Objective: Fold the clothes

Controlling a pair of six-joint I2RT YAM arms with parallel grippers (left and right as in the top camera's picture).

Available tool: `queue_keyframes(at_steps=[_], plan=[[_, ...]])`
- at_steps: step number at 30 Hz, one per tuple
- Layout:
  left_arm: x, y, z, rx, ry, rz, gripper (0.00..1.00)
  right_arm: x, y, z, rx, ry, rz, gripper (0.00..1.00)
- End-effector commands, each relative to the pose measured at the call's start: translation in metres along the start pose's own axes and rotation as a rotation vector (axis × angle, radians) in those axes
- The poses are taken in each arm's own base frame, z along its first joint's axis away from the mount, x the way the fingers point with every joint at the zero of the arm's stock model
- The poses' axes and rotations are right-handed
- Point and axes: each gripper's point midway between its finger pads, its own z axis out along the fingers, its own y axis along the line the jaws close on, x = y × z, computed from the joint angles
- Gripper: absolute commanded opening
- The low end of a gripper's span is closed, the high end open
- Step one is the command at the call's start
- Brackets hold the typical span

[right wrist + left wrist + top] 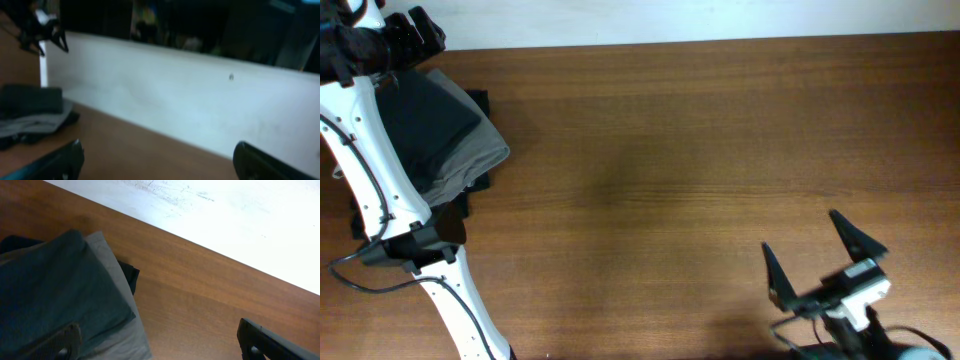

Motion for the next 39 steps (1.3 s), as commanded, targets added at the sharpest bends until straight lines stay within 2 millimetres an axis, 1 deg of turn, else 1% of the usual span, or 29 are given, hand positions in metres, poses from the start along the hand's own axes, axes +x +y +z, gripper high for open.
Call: queue_keyframes(at_steps=[1, 5, 8, 10, 14, 18, 21, 26, 31, 36, 39], plan=[[0.000, 0.003, 0.002, -0.008, 0.002, -0.005, 0.99, 0.028, -0.003, 0.009, 0.017, -0.019, -0.009, 0.99], [0.000, 0.003, 0.002, -0.008, 0.002, -0.005, 0.99, 0.059, -0.003, 0.016, 0.025, -0.022, -0.012, 0.99], [0.000, 0.003, 0.002, -0.008, 0.002, -0.004, 0.99, 0.076, -0.003, 0.018, 0.026, -0.016, -0.011, 0.99], [0.000, 0.003, 0.002, -0.008, 0.002, -0.005, 0.99, 0.088, -0.006, 0.020, 0.050, 0.004, -0.005, 0.99], [0.000, 0.003, 0.002, -0.008, 0.002, -0.005, 0.99, 0.104, -0.017, 0.020, 0.115, 0.038, 0.005, 0.99], [0.000, 0.003, 0.002, -0.008, 0.002, -0.005, 0.99, 0.119, -0.039, 0.016, 0.255, 0.063, 0.127, 0.99], [0.000, 0.003, 0.002, -0.008, 0.002, -0.005, 0.99, 0.132, -0.045, 0.014, 0.300, 0.086, 0.144, 0.99], [0.000, 0.003, 0.002, -0.008, 0.002, -0.005, 0.99, 0.155, -0.043, 0.013, 0.304, 0.142, 0.146, 0.99], [0.000, 0.003, 0.002, -0.008, 0.002, -0.004, 0.99, 0.160, -0.042, 0.012, 0.301, 0.167, 0.132, 0.99], [0.000, 0.003, 0.002, -0.008, 0.002, -0.005, 0.99, 0.182, -0.039, 0.008, 0.292, 0.258, 0.128, 0.99], [0.000, 0.003, 0.002, -0.008, 0.002, -0.005, 0.99, 0.187, -0.038, 0.007, 0.292, 0.281, 0.131, 0.99]])
